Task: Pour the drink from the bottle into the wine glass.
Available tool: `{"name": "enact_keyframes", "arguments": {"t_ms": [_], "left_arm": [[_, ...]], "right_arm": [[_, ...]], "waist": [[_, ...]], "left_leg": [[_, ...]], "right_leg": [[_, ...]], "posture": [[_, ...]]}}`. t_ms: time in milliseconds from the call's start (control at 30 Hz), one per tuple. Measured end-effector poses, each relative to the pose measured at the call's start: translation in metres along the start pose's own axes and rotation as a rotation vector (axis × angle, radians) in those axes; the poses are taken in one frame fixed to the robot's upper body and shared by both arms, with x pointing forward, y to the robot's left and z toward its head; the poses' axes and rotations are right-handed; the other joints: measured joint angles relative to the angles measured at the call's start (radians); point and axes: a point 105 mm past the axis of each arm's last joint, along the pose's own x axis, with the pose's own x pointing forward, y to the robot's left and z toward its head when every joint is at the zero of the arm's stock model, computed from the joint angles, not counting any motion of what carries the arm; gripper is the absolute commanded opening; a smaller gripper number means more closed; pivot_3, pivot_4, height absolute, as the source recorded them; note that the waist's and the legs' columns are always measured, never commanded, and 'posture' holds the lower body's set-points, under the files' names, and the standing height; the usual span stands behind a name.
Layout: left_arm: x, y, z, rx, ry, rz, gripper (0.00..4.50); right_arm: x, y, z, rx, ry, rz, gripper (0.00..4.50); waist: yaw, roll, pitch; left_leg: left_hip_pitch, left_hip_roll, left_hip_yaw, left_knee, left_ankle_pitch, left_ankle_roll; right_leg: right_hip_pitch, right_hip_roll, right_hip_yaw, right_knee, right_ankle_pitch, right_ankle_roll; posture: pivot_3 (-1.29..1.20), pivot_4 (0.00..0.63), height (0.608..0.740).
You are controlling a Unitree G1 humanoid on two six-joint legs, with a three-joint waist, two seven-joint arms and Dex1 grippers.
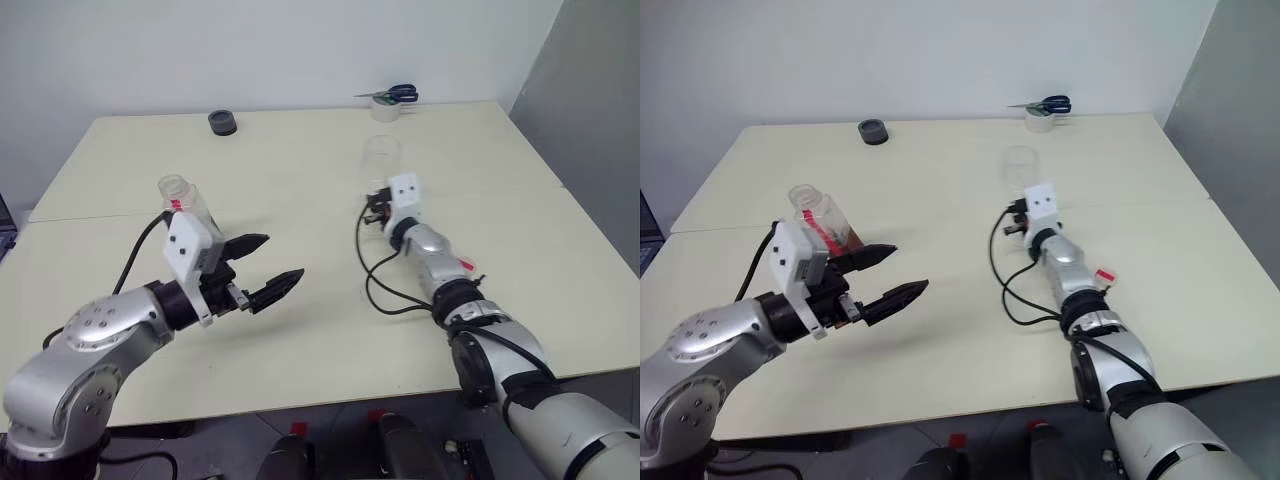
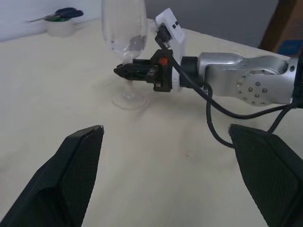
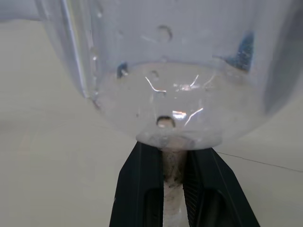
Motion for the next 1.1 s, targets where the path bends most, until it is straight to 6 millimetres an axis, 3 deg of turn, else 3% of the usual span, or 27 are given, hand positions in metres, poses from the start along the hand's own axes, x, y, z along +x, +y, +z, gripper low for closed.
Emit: {"name": "enact_keyframes", "arguments": {"t_ms": [167,300,733,833,967,1100], "left_arm": [[-0.035,-0.001,-0.026,-0.059,0.065,0.186,4.50],[-0.048,-0.006,-0.026,-0.050,0.066,0.247,4.50],[-0.044,-0.004,-0.011,-0.007,0.005,0.273,4.50],[-0.040,-0.003,-0.011,-0.006,0.007,0.249,4.50],[-0.035,0.002,-0.010,0.000,0.013,0.220,4.50],[-0.033,0.008,-0.007,0.005,-0.003,0.215,4.50]], "right_arm": [[0.010,0.055,0.003,-0.034,0.002,0.187,0.24],[0.011,0.076,-0.002,-0.029,0.013,0.252,0.24],[0.008,0.077,-0.013,-0.069,0.030,0.247,0.24],[0.007,0.077,-0.015,-0.076,0.028,0.251,1.25],[-0.002,0.077,-0.038,-0.080,0.082,0.264,2.55],[-0.003,0.077,-0.039,-0.084,0.082,0.266,4.01]], "waist": [[0.004,0.000,0.000],[0.027,0.001,0.000],[0.029,0.001,0.000],[0.029,0.001,0.000],[0.028,0.001,0.000],[0.027,0.001,0.000]], "left_leg": [[0.000,0.000,-0.001,0.000,0.000,0.000],[0.000,-0.001,-0.004,0.001,0.000,0.000],[0.002,-0.001,-0.004,0.001,0.000,0.000],[0.002,0.000,-0.004,0.000,0.000,0.000],[0.002,0.000,-0.003,0.000,0.000,0.000],[0.002,0.000,-0.003,0.000,0.000,0.000]], "right_leg": [[0.000,0.000,0.000,0.000,0.000,0.000],[0.002,0.000,-0.001,0.000,0.000,-0.001],[0.003,0.001,-0.002,0.000,0.000,-0.002],[0.004,0.001,-0.002,0.000,0.000,-0.002],[0.003,0.001,-0.003,0.000,0.000,-0.002],[0.003,0.001,-0.003,0.000,0.000,-0.002]], "posture": [[0.00,0.150,0.740],[0.00,0.150,0.740],[0.00,0.150,0.740],[0.00,0.150,0.740],[0.00,0.150,0.740],[0.00,0.150,0.740]]}}
